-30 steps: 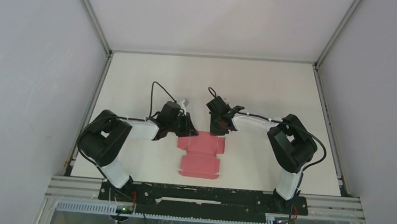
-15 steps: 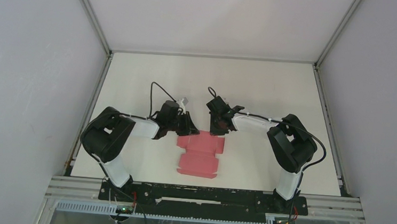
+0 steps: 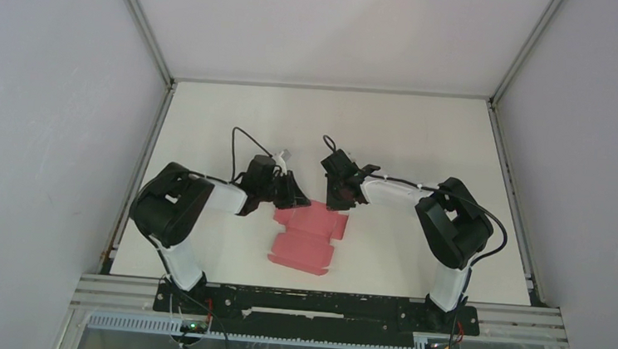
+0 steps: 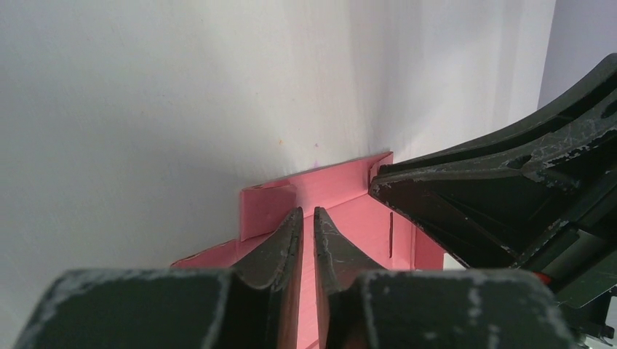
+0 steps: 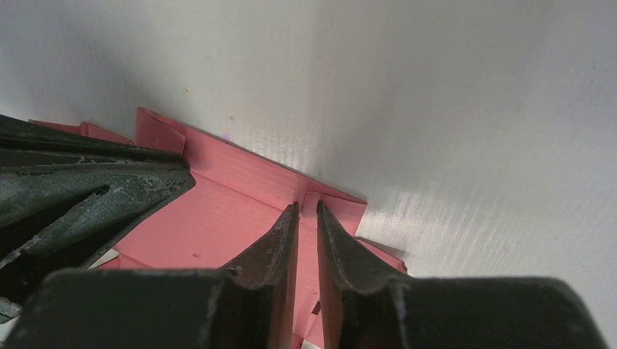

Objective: Fold the paper box
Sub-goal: Fold the paper box at the center of the board.

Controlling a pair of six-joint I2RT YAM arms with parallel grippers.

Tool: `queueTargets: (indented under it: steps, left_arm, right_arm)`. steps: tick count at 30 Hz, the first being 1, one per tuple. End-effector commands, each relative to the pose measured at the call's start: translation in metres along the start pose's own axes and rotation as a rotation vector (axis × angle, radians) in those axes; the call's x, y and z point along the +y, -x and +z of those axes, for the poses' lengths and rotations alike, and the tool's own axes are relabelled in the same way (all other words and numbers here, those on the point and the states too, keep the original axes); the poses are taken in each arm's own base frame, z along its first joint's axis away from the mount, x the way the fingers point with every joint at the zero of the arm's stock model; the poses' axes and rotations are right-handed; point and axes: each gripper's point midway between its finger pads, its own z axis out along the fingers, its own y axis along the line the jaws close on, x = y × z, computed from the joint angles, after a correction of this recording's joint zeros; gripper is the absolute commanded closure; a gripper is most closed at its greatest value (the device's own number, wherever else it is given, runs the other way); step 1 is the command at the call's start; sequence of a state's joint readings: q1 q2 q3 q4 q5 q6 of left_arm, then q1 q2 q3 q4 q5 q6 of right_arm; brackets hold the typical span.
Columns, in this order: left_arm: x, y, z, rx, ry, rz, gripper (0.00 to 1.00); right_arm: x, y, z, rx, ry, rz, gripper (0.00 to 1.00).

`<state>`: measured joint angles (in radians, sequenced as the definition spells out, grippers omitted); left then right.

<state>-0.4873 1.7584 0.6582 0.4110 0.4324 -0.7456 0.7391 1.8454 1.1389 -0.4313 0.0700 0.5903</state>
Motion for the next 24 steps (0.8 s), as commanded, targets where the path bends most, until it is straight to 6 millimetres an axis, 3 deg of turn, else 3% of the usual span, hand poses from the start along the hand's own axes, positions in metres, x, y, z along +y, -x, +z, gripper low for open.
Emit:
queueTargets:
  steps: [1, 24]
  left_arm:
    - [0.024, -0.014, 0.003, 0.03, 0.068, -0.03, 0.85]
    - [0.033, -0.025, 0.004, 0.046, 0.075, -0.052, 0.85]
  right_arm:
    - [-0.036, -0.043, 0.026, 0.134, -0.127, -0.033, 0.77]
    - [-0.039, -0.05, 0.03, 0.149, -0.152, -0.05, 0.77]
